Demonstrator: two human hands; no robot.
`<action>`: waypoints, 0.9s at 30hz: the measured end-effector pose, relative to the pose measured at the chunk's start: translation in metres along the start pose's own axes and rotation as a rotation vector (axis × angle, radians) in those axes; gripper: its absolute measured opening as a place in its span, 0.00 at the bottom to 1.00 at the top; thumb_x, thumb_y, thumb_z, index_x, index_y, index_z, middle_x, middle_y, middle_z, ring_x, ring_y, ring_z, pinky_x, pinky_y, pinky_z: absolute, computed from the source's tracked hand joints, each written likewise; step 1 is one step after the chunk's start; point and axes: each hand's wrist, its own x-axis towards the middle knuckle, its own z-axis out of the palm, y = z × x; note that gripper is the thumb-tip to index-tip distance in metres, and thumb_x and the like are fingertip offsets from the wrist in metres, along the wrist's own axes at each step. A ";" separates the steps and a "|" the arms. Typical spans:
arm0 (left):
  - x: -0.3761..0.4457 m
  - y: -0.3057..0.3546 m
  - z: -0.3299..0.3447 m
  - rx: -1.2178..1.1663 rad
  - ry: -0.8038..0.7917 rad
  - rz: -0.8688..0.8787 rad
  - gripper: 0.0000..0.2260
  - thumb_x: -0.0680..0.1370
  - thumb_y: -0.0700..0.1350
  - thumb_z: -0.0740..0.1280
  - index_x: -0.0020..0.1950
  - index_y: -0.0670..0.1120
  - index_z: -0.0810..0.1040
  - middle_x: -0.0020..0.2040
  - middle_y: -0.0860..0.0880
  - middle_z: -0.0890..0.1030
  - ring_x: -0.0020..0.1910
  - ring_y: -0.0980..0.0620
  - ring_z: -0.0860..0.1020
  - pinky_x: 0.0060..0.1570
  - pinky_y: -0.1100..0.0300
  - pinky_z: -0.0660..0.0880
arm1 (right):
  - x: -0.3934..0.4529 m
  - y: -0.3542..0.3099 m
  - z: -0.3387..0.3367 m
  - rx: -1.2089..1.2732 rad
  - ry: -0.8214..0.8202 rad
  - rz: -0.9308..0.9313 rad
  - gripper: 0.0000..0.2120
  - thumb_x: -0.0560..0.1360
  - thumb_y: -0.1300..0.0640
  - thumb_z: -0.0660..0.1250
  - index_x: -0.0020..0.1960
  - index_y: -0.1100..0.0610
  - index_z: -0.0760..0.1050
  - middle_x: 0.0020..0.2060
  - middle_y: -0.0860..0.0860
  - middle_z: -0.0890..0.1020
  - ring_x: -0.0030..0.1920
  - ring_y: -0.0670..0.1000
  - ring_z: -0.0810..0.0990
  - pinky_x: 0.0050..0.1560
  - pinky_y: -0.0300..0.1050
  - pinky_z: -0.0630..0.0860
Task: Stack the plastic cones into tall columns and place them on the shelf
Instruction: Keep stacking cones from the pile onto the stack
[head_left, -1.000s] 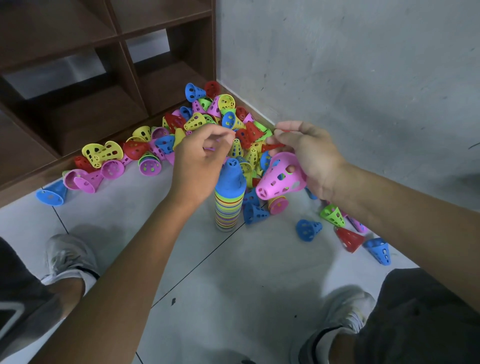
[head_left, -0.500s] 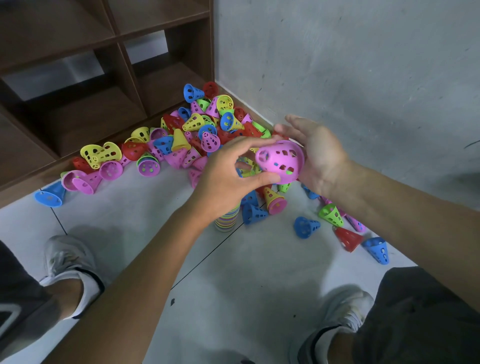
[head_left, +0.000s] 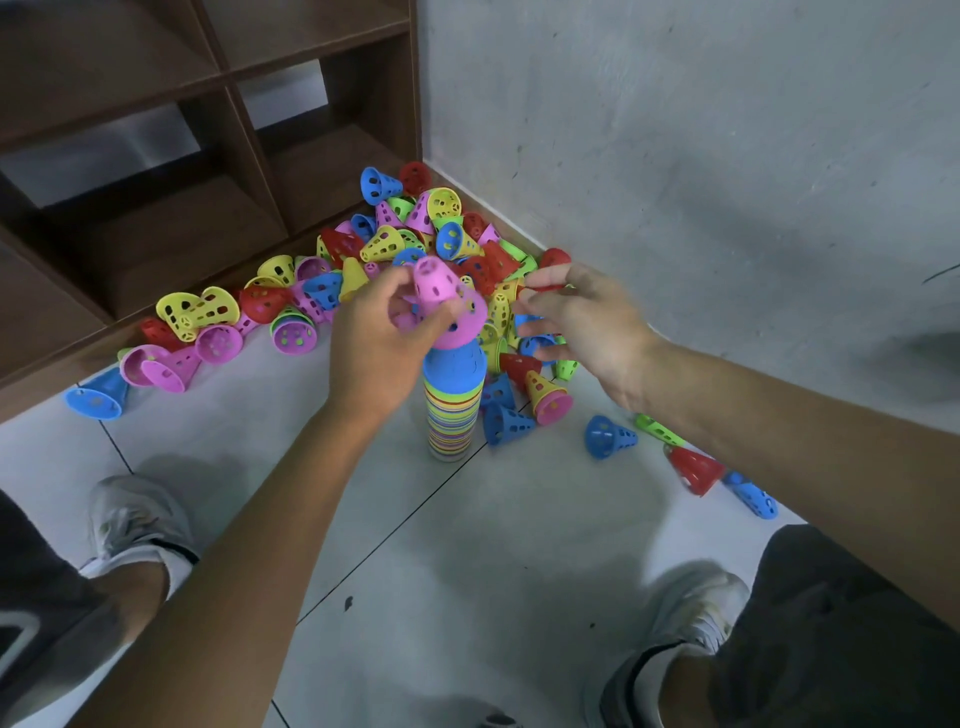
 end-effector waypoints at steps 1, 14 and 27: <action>-0.001 -0.005 0.001 0.045 -0.023 -0.009 0.13 0.74 0.52 0.76 0.54 0.48 0.81 0.47 0.57 0.84 0.45 0.60 0.81 0.46 0.53 0.80 | -0.001 0.000 0.001 -0.008 -0.008 -0.006 0.08 0.80 0.60 0.67 0.59 0.55 0.75 0.49 0.52 0.83 0.42 0.49 0.81 0.41 0.45 0.79; 0.000 -0.007 0.001 0.081 -0.043 0.023 0.13 0.78 0.47 0.73 0.61 0.47 0.81 0.51 0.55 0.84 0.47 0.67 0.78 0.45 0.75 0.72 | 0.032 0.033 -0.033 -0.349 0.068 -0.040 0.05 0.80 0.58 0.67 0.56 0.54 0.77 0.48 0.55 0.85 0.45 0.52 0.85 0.39 0.42 0.81; -0.016 0.031 0.050 0.158 -0.202 0.214 0.07 0.79 0.48 0.71 0.55 0.49 0.83 0.42 0.57 0.82 0.35 0.56 0.76 0.38 0.60 0.74 | 0.070 0.112 -0.120 -0.653 0.212 0.095 0.09 0.79 0.58 0.67 0.59 0.56 0.77 0.51 0.55 0.83 0.47 0.55 0.82 0.44 0.43 0.77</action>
